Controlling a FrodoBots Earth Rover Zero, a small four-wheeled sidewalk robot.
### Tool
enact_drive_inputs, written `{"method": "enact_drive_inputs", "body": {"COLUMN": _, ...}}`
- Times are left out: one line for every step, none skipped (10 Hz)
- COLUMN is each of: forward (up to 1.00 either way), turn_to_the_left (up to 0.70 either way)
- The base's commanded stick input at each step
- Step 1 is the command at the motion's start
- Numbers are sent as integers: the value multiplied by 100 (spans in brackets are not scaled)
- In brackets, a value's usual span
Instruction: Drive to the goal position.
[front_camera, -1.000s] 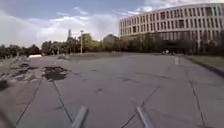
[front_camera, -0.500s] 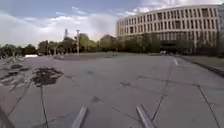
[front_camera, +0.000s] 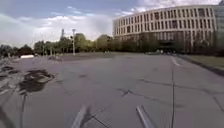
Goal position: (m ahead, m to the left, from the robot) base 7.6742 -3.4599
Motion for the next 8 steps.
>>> {"method": "enact_drive_inputs", "body": {"forward": 70, "turn_to_the_left": -14}}
{"method": "enact_drive_inputs", "body": {"forward": 70, "turn_to_the_left": -14}}
{"method": "enact_drive_inputs", "body": {"forward": 70, "turn_to_the_left": -14}}
{"method": "enact_drive_inputs", "body": {"forward": 70, "turn_to_the_left": -14}}
{"method": "enact_drive_inputs", "body": {"forward": 70, "turn_to_the_left": -14}}
{"method": "enact_drive_inputs", "body": {"forward": 70, "turn_to_the_left": -14}}
{"method": "enact_drive_inputs", "body": {"forward": 70, "turn_to_the_left": -14}}
{"method": "enact_drive_inputs", "body": {"forward": 70, "turn_to_the_left": -14}}
